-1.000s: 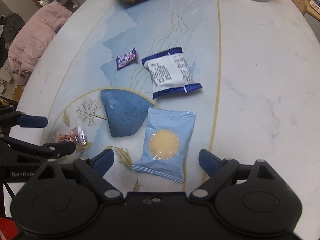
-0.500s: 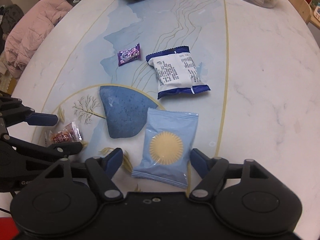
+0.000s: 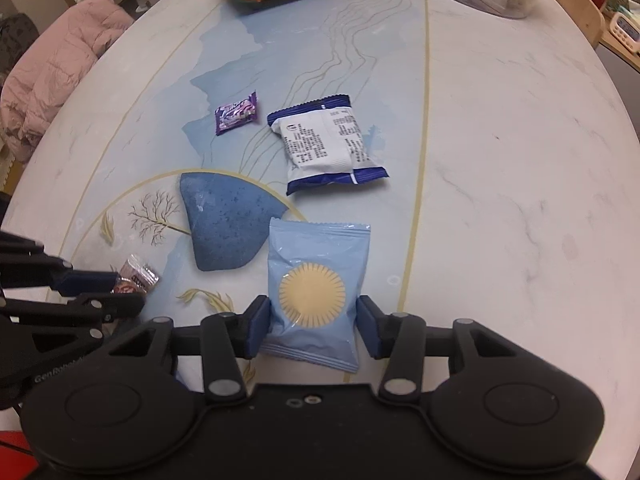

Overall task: Organize snacks
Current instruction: 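Grasp the wrapped candy with the left gripper while the right grasps the light blue packet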

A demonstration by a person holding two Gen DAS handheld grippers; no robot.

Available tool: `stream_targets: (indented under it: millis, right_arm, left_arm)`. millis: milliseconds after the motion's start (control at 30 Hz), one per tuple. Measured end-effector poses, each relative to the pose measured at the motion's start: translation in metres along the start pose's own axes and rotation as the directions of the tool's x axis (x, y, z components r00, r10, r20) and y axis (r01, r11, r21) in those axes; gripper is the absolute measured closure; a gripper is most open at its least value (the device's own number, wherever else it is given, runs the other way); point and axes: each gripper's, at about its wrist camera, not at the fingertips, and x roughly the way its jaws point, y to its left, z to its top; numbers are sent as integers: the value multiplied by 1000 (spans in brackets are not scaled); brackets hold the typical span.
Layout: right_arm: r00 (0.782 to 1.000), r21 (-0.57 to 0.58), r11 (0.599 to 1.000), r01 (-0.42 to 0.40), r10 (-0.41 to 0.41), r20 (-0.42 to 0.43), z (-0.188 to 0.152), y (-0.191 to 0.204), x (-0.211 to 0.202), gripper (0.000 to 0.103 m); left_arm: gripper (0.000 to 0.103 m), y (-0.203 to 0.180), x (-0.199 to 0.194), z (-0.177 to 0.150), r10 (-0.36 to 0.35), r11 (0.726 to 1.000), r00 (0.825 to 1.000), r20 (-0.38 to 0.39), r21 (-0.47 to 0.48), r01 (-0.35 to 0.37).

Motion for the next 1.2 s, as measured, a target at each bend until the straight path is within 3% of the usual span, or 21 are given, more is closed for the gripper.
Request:
stream_targets:
  millis: [267, 567, 967, 1200]
  right_arm:
    - [999, 31, 999, -28, 27, 21, -8, -6, -25, 57]
    - [993, 21, 997, -71, 69, 96, -17, 5, -86, 57]
    - [979, -50, 994, -101, 108, 170, -53, 44, -166, 57]
    - [973, -87, 990, -114, 129, 192, -83, 66, -200, 57]
  left_arm:
    - [86, 6, -28, -3, -22, 996, 999, 42, -82, 25]
    - [86, 10, -82, -17, -12, 990, 996, 89, -137, 25]
    - [86, -6, -162, -67, -16, 992, 986, 166, -123, 36]
    - [86, -10, -189, -105, -23, 991, 988, 151, -130, 43]
